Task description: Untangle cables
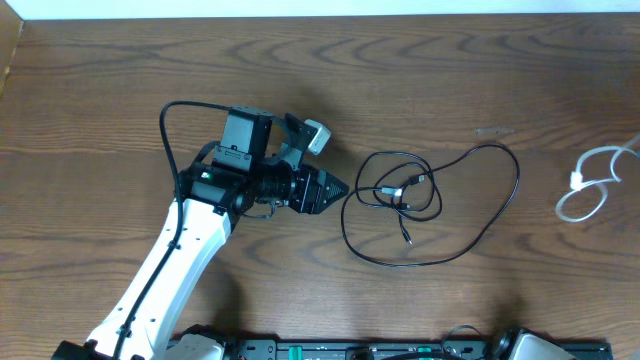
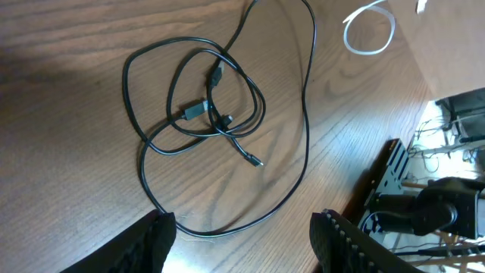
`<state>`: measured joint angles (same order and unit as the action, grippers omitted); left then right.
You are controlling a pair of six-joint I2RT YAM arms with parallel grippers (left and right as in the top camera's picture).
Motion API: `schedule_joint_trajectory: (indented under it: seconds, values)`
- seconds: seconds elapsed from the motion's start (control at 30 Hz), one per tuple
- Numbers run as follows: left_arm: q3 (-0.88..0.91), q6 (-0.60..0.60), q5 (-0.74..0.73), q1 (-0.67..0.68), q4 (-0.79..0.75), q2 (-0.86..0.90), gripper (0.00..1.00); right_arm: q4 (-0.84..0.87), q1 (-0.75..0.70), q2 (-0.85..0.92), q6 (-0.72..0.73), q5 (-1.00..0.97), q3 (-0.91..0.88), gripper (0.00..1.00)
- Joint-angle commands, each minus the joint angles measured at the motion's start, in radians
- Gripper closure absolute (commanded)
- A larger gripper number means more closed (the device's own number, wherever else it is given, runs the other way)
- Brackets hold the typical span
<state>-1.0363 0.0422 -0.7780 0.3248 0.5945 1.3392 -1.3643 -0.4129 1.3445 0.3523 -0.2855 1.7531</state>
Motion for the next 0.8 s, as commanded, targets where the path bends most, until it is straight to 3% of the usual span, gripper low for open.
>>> schedule_joint_trajectory:
  seconds: [0.0, 0.2, 0.77]
  values:
    - [0.005, 0.048, 0.032, 0.002, -0.002, -0.007, 0.38, 0.005, -0.138, 0.011, 0.018, -0.155, 0.008, 0.99]
    - [0.005, 0.047, 0.038, 0.002, -0.001, -0.007, 0.38, 0.035, -0.303, 0.032, 0.018, -0.125, 0.008, 0.99]
    - [0.005, 0.047, 0.035, 0.002, -0.013, -0.007, 0.38, 0.193, -0.480, 0.204, 0.017, -0.149, 0.007, 0.99]
